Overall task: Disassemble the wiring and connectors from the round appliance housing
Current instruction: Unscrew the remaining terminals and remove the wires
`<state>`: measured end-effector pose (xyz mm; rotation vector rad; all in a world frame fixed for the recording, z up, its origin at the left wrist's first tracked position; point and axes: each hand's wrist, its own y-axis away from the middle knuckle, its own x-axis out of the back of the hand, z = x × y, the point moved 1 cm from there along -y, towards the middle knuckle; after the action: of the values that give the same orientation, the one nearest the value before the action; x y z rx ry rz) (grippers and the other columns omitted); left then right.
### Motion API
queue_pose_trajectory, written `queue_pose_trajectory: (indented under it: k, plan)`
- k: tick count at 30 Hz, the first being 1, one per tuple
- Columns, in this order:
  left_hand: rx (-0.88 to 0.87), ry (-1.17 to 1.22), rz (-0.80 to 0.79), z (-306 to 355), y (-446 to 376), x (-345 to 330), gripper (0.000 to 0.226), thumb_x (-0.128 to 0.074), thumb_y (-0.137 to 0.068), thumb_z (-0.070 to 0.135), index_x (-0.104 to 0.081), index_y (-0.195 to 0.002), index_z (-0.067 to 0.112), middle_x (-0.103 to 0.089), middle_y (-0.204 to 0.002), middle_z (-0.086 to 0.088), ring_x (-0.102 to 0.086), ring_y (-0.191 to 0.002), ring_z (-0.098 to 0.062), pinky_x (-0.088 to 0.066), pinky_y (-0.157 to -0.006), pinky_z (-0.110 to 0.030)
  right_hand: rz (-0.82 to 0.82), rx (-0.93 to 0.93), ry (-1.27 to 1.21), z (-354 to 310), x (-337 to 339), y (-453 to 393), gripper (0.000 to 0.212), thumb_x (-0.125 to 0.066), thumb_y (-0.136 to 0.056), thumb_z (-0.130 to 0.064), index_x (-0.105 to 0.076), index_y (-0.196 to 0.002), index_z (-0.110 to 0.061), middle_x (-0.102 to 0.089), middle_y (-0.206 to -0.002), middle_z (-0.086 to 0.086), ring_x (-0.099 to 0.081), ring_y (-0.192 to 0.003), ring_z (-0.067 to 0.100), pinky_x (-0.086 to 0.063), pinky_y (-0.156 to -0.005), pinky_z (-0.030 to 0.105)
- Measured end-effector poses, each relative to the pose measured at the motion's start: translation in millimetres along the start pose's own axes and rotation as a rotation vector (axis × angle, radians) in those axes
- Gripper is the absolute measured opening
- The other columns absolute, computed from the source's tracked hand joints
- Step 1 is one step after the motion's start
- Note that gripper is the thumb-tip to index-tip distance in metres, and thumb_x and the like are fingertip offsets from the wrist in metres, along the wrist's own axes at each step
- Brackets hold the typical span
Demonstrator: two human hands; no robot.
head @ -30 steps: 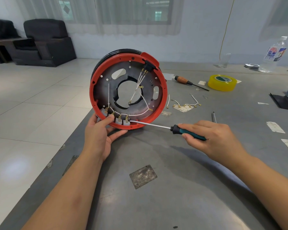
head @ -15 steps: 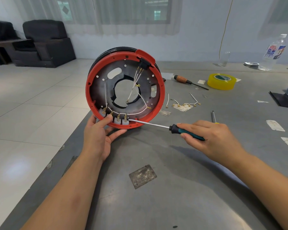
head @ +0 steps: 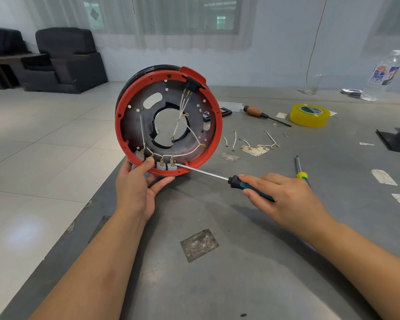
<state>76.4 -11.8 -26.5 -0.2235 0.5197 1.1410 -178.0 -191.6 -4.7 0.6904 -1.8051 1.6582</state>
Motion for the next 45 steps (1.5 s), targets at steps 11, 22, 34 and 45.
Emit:
queue_pose_trajectory:
  k: [11,22,34,45]
  plan:
    - [-0.018,0.020,0.050,-0.1,-0.1,-2.0,0.033,-0.062,-0.103,0.006,-0.062,-0.135,0.013,-0.081,-0.106,-0.010,-0.080,-0.096,-0.035,-0.066,-0.073,-0.049,0.017,0.016,0.058,-7.7,-7.1,2.3,0.036,-0.056,-0.099,-0.039,-0.073,-0.125,-0.020,-0.071,-0.086,-0.001,-0.066,-0.064,0.022,-0.055,-0.048,0.037]
    - [-0.026,0.028,0.089,-0.9,-1.0,-4.3,0.031,-0.062,-0.104,0.007,-0.063,-0.133,0.018,-0.080,-0.114,-0.010,-0.080,-0.096,-0.034,-0.067,-0.076,-0.052,0.015,0.035,0.095,-13.5,-13.3,3.2,0.039,-0.053,-0.100,-0.039,-0.071,-0.128,-0.019,-0.069,-0.085,-0.001,-0.063,-0.060,0.019,-0.049,-0.046,0.027]
    - [-0.020,0.114,0.122,0.1,1.3,-4.8,0.034,-0.063,-0.104,0.008,-0.061,-0.138,0.013,-0.080,-0.114,-0.008,-0.080,-0.096,-0.036,-0.067,-0.073,-0.046,-0.013,0.026,0.094,-30.2,-12.8,-1.9,0.042,-0.054,-0.097,-0.034,-0.070,-0.129,-0.012,-0.072,-0.089,0.006,-0.065,-0.061,0.023,-0.056,-0.047,0.035]
    - [-0.036,0.101,0.100,-1.7,1.0,-1.3,0.040,-0.063,-0.103,0.005,-0.059,-0.139,0.020,-0.077,-0.122,-0.008,-0.079,-0.099,-0.033,-0.066,-0.072,-0.047,0.006,-0.093,-0.024,-20.5,-11.7,0.6,0.037,-0.060,-0.098,-0.034,-0.070,-0.129,-0.018,-0.072,-0.087,0.002,-0.066,-0.067,0.023,-0.058,-0.052,0.039]
